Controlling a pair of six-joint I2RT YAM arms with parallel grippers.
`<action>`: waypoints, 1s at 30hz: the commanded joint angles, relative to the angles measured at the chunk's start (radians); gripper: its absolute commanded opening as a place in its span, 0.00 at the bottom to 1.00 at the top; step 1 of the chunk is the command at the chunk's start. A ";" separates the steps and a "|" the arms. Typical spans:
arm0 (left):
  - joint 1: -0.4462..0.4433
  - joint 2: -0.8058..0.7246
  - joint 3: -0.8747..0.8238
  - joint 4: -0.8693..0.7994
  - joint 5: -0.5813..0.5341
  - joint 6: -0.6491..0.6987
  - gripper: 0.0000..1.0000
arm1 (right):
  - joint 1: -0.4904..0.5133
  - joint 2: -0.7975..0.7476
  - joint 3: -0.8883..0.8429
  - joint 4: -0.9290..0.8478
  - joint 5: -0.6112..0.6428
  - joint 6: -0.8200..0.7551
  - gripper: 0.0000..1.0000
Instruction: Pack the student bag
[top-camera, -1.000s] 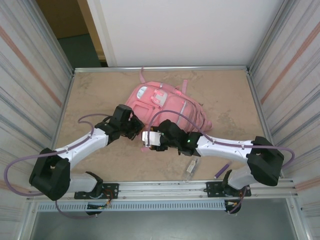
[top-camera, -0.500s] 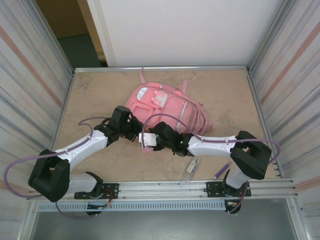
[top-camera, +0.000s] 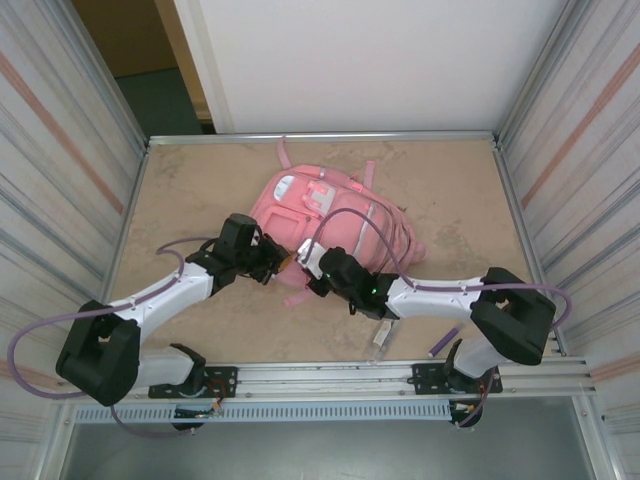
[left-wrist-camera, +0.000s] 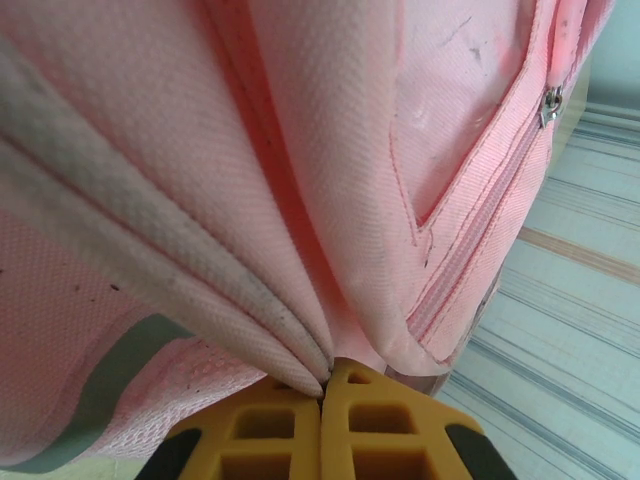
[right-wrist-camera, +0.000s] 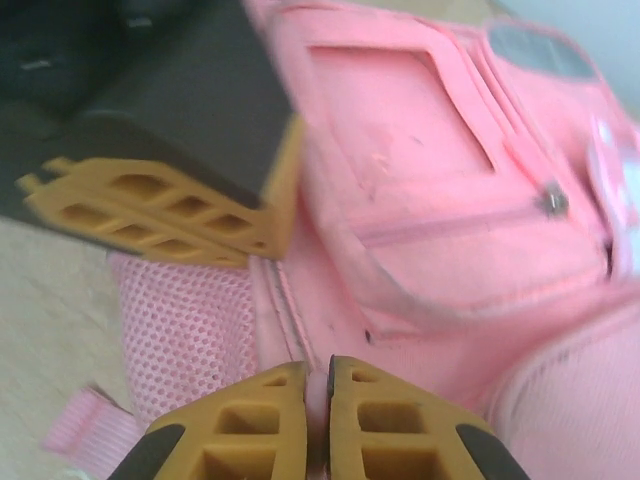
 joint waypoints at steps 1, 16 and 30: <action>0.014 -0.026 0.009 0.028 -0.001 0.004 0.00 | -0.033 -0.031 -0.029 -0.057 0.014 0.451 0.02; 0.030 0.004 -0.001 0.048 -0.001 0.019 0.00 | -0.111 -0.047 0.042 -0.257 -0.150 0.835 0.00; 0.170 0.004 -0.015 0.012 -0.004 0.077 0.00 | -0.231 -0.335 -0.104 -0.526 -0.054 0.935 0.00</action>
